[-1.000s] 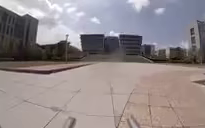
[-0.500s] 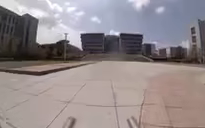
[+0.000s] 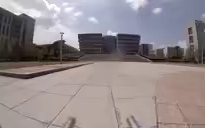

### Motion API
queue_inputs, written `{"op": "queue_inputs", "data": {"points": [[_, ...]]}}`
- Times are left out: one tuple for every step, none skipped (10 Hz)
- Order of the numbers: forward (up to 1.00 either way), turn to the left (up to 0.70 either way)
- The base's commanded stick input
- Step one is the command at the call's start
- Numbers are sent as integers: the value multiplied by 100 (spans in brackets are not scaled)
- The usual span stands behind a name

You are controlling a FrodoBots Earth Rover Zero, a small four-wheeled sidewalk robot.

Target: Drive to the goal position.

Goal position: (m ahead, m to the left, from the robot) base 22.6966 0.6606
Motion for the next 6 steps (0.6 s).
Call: {"op": "queue_inputs", "data": {"points": [[100,0],[100,0],[100,0],[100,-10],[100,-25],[100,-7]]}}
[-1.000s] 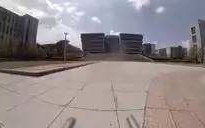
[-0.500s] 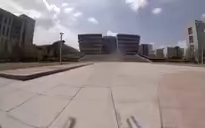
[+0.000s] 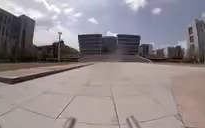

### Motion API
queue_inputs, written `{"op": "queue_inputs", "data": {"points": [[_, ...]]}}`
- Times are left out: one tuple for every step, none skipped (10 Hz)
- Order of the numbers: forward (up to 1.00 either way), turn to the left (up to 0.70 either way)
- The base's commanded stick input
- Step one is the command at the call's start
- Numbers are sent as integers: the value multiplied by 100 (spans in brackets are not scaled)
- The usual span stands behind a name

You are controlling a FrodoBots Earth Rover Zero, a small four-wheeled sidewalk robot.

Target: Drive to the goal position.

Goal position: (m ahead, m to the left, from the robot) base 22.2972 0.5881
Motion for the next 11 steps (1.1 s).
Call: {"op": "queue_inputs", "data": {"points": [[100,0],[100,0],[100,0],[100,0],[100,0],[100,0],[100,0],[100,0],[100,0],[100,0],[100,0]]}}
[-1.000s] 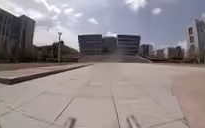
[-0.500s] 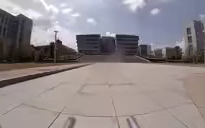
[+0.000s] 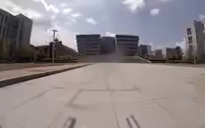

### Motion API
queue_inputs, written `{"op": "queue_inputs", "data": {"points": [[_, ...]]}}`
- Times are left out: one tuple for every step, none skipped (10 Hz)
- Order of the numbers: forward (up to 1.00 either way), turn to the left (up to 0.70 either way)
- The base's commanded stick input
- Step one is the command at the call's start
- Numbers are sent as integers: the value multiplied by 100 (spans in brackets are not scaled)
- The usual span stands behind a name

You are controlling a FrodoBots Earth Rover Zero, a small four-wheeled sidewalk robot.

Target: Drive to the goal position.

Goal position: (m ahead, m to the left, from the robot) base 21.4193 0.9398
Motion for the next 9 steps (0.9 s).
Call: {"op": "queue_inputs", "data": {"points": [[100,0],[100,0],[100,0],[100,0],[100,0],[100,0],[100,0],[100,0],[100,0]]}}
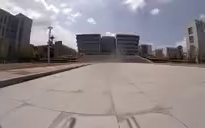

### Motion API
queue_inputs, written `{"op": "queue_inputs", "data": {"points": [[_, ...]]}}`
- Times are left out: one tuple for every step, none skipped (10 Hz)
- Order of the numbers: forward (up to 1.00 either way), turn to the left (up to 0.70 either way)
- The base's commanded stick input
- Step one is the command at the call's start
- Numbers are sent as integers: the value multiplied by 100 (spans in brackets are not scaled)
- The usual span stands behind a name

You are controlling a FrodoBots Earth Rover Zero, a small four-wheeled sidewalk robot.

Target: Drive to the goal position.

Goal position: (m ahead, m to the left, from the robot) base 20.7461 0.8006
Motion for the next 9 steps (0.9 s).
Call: {"op": "queue_inputs", "data": {"points": [[100,0],[100,0],[100,0],[100,0],[100,0],[100,0],[100,0],[100,0],[100,0]]}}
